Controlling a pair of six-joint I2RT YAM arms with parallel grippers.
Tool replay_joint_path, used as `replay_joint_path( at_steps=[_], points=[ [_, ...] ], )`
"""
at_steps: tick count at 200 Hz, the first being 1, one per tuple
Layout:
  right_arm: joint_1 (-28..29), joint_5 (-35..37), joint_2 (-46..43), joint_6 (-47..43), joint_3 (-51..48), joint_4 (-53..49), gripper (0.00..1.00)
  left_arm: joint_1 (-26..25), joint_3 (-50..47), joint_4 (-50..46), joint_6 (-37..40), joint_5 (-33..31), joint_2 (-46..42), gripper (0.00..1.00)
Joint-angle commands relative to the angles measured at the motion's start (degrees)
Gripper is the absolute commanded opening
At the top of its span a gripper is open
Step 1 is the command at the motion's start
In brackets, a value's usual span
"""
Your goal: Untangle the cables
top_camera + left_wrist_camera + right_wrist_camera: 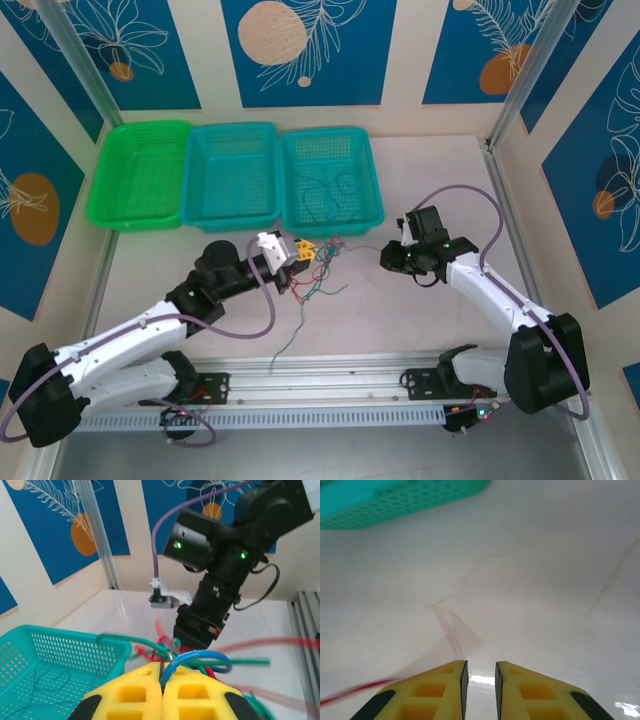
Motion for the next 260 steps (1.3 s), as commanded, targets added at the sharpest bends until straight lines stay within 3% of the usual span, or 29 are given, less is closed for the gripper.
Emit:
replay_joint_path(
  at_steps=[1,18,37,54,79,103,119,147,165,200,213,225,245,260],
  points=[
    [0.8,-3.9,-1.9,-0.2,-0.3,2.0,0.24,-0.3,-0.9,2.9,-4.4,-1.3,1.1,0.00],
    [2.7,-8.6,-5.5,-0.6,-2.2,6.0,0.28,-0.2,-1.2,3.1,-6.0,-1.4,3.4,0.00],
    [3.4,-15.6,-11.0,0.4,-4.7,10.4,0.54,-0.3,-1.9,3.8,-7.6,-3.1,4.9,0.00],
    [4.2,-21.8,-16.9,1.7,-7.7,15.4,0.71,-0.3,-2.1,3.9,-8.2,-4.2,5.6,0.00],
    [6.1,-32.1,-22.8,4.5,-14.0,26.9,0.74,-0.3,-2.2,4.2,-8.4,-4.5,6.4,0.00],
    [9.2,-34.9,-24.5,5.9,-18.6,36.9,0.75,-0.3,-1.7,3.7,-8.4,-4.2,7.0,0.00],
    [13.7,-32.3,-24.3,2.2,-20.6,41.7,0.77,-0.3,-1.4,3.5,-8.5,-4.1,7.1,0.00],
    [21.1,-19.2,-23.6,-6.9,-25.3,53.4,0.80,-0.4,-0.8,2.7,-8.4,-3.6,6.8,0.00],
    [22.2,-15.9,-21.1,-9.2,-26.6,62.6,0.80,-0.4,-0.3,1.6,-8.3,-2.9,6.3,0.00],
    [22.5,-14.2,-12.9,-10.7,-23.2,67.0,0.80,-0.4,-0.4,2.5,-8.9,-1.4,4.9,0.00],
    [22.7,-15.0,-9.8,-10.5,-21.9,68.3,0.76,-0.3,-0.2,3.0,-9.2,-0.6,4.7,0.00],
    [22.8,-14.2,-7.0,-10.0,-21.2,69.3,0.64,-0.4,-0.2,3.5,-9.7,-0.2,4.5,0.00],
    [22.4,-8.6,-3.8,-9.0,-22.1,72.2,0.23,-0.3,-0.1,4.1,-10.4,0.0,3.6,0.00],
    [19.9,-6.8,-2.9,-6.4,-21.6,69.8,0.00,-0.4,0.1,3.8,-10.5,1.1,2.2,0.00]
  ],
)
